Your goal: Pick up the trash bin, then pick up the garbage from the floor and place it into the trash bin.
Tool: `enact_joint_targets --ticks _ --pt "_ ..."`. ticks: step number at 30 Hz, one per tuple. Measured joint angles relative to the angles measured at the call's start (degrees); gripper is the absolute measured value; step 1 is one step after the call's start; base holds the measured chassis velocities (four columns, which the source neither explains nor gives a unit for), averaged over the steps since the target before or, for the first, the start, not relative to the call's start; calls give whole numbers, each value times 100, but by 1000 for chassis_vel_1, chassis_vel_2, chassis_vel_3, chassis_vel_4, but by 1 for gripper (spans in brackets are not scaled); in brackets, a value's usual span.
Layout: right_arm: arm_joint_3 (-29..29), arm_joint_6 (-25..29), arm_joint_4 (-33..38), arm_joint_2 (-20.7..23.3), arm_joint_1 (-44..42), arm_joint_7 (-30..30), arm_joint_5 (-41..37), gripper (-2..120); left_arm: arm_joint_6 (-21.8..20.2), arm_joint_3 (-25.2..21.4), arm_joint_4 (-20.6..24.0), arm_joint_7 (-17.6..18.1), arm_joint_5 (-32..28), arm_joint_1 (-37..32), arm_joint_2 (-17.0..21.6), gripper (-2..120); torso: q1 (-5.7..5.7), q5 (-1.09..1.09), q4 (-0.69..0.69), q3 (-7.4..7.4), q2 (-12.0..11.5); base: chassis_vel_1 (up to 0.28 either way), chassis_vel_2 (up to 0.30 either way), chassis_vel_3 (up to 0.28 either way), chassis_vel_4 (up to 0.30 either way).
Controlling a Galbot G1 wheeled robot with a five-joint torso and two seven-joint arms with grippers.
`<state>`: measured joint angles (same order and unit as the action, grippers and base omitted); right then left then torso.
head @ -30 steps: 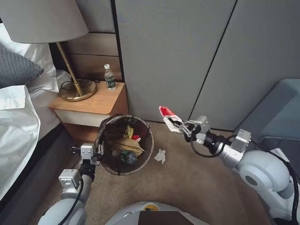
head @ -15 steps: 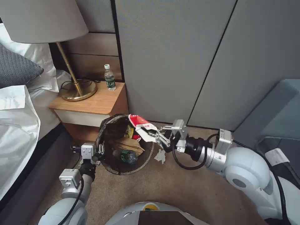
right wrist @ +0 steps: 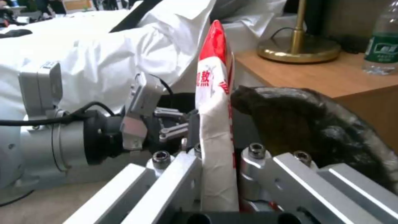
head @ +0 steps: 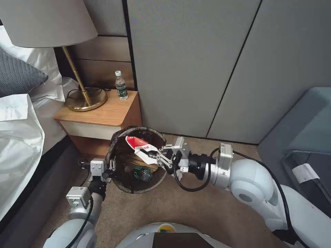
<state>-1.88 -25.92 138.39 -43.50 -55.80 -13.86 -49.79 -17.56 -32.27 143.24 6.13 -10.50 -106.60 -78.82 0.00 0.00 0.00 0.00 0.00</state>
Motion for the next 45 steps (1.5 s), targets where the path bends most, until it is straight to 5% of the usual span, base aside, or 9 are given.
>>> enact_joint_targets --ticks 8,33,45 --pt "269 -78 -136 -142 63 237 250 2 2 8 0 -9 24 -20 -18 3 0 0 -1 0 0 0 0 0 0" --pt "430 -98 -148 -309 104 496 567 94 16 -5 0 -25 25 -14 -31 3 0 0 0 0 0 0 0 0 0" --pt "-268 -28 330 -73 5 580 -4 100 22 3 0 -33 46 -14 -56 3 0 1 0 0 0 0 0 0 0"
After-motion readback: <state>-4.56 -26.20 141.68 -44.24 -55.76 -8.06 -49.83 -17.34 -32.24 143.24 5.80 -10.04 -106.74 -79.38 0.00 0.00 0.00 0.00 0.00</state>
